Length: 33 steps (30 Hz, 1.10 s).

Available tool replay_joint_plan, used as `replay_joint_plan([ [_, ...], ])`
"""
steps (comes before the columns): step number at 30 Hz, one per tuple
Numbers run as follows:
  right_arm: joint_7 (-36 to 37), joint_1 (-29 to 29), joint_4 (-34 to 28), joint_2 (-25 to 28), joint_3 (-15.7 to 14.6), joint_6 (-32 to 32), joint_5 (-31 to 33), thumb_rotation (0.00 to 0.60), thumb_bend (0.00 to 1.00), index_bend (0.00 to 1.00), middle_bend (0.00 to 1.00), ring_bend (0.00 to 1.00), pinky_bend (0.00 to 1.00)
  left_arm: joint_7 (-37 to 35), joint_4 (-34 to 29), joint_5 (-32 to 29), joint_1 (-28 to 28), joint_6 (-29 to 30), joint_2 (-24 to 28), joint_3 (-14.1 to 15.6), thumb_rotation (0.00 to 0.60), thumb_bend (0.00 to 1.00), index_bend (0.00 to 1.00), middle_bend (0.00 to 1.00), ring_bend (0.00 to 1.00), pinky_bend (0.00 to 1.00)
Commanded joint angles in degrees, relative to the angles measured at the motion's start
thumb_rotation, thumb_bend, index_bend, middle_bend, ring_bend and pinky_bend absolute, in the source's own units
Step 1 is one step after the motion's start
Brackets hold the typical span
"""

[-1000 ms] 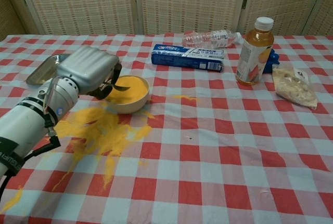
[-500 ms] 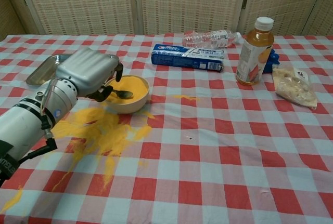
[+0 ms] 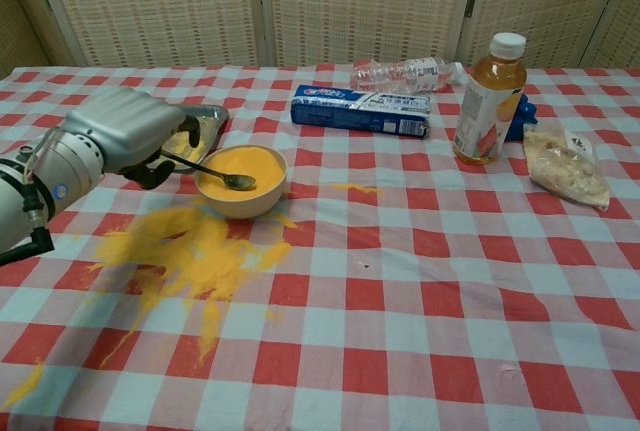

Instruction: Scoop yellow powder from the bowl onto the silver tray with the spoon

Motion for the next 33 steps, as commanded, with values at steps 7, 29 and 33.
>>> replay_joint_plan([
  [7,-0.5,0.1,-0.1,-0.2,0.0,-0.3,0.0,0.529,0.00,0.00,0.00,0.00,0.00,3.6,-5.8,-9.7,-1.2,-2.1,5.8,1.9,0.600,0.55,0.31,1.00,1.00,1.00],
  [29,-0.2,-0.6,-0.8,0.4,-0.5,1.1,-1.3,0.528,0.00,0.00,0.00,0.00,0.00,3.4,-21.3,-10.3,-3.4,1.8,11.1,10.2,0.600,0.59,0.37,1.00,1.00,1.00],
  [33,0.0,-0.8,-1.0,0.6,-0.7,1.6,-2.0,0.529,0.00,0.00,0.00,0.00,0.00,3.3,-23.7,-9.4,-3.6,2.8,11.2,11.5,0.600,0.59,0.36,1.00,1.00,1.00],
])
